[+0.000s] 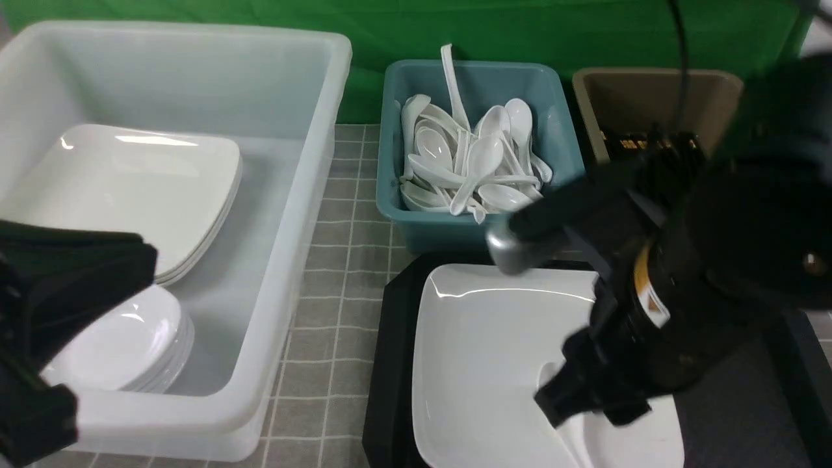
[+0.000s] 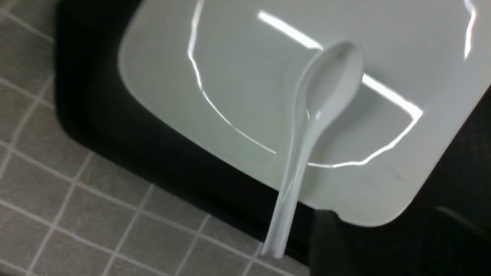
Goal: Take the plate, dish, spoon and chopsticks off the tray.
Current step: Use the right arm to grab a soup spoon from the plate
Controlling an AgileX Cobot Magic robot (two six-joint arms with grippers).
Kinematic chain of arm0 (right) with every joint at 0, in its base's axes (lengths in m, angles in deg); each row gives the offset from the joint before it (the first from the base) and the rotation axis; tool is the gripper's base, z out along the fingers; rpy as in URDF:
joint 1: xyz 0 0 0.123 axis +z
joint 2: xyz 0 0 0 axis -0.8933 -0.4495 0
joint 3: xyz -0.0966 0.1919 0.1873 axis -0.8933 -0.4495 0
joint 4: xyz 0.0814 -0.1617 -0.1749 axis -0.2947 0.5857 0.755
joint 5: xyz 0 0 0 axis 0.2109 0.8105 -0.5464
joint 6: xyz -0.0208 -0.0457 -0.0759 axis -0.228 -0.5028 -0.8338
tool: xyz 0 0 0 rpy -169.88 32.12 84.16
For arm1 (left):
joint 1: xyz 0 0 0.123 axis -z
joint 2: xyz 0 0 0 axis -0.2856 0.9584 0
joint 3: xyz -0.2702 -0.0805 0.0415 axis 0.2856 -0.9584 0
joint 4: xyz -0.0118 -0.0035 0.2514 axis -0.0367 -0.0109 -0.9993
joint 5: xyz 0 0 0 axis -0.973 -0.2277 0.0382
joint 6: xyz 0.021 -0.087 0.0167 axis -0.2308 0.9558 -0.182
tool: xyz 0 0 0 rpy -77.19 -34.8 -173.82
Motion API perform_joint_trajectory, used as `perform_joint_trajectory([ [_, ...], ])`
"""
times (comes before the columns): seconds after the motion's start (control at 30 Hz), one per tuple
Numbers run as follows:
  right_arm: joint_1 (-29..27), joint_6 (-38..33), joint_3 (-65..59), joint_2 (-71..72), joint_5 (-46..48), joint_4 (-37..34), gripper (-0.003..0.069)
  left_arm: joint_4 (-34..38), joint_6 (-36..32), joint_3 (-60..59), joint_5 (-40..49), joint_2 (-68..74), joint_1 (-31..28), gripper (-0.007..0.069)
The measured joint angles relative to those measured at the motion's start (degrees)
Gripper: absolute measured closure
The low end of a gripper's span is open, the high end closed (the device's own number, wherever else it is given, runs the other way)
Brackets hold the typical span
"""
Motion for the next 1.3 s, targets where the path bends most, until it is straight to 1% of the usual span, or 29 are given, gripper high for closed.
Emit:
perform_joint_trajectory([
  [0.03,-1.24,0.61,-2.17,0.15,-1.82,-1.30,0.0284,0.70,-0.50,0.00,-0.42,0.62,0.00,0.0604],
  [0.1,-4.60,1.14,-8.22,-0.35,-9.39,-5.37,0.0271,3.24,-2.48,0.00,-1.33,2.78,0.00,0.0604],
  [0.2,-8.87,0.61,-14.01,-3.00,-17.96,-9.98,0.0266,6.07,-5.01,0.00,-1.44,4.93,0.00,0.0604],
  [0.33,-11.47,-0.04,-15.01,-6.85,-21.94,-10.58,0.0266,8.64,-7.79,0.00,-1.44,5.52,0.00,0.0604],
  [0.43,-11.94,-1.02,-15.04,-10.11,-25.57,-11.28,0.0266,9.66,-9.35,0.00,-1.58,5.52,0.00,0.0604],
  [0.53,-11.94,-1.22,-14.97,-11.64,-27.26,-11.28,0.0265,9.81,-10.17,0.00,-1.61,5.46,0.00,0.0604],
  [0.77,-11.94,-3.18,-14.87,-13.44,-27.93,-11.28,0.0267,9.86,-10.97,0.00,-1.72,5.46,0.00,0.0604],
  [0.83,-11.94,-4.66,-14.80,-13.69,-28.00,-11.28,0.0313,9.86,-10.97,0.00,-1.79,5.46,0.00,0.0604],
  [0.87,-11.94,-4.75,-14.80,-13.69,-28.00,-11.28,0.0319,9.86,-10.97,0.00,-1.79,5.46,0.00,0.0604],
  [0.93,-11.94,-5.99,-14.74,-13.76,-27.79,-10.37,0.0435,9.86,-10.97,0.00,-1.79,5.46,0.00,0.0604],
  [1.13,-11.94,-8.93,-13.87,-13.19,-24.64,-10.76,0.0438,9.86,-11.02,0.00,-1.54,5.35,0.00,0.0604],
  [1.2,-11.94,-9.75,-12.30,-10.04,-20.02,-11.28,0.0438,9.86,-11.02,0.00,-1.60,5.28,0.00,0.0604],
  [1.23,-11.94,-10.00,-11.46,-8.47,-19.77,-11.28,0.0438,9.86,-11.02,0.00,-1.90,5.28,0.00,0.0604],
  [1.3,-12.45,-10.24,-9.07,-4.46,-22.65,-11.28,0.0438,9.86,-12.06,0.00,-2.96,5.28,0.00,0.0604],
])
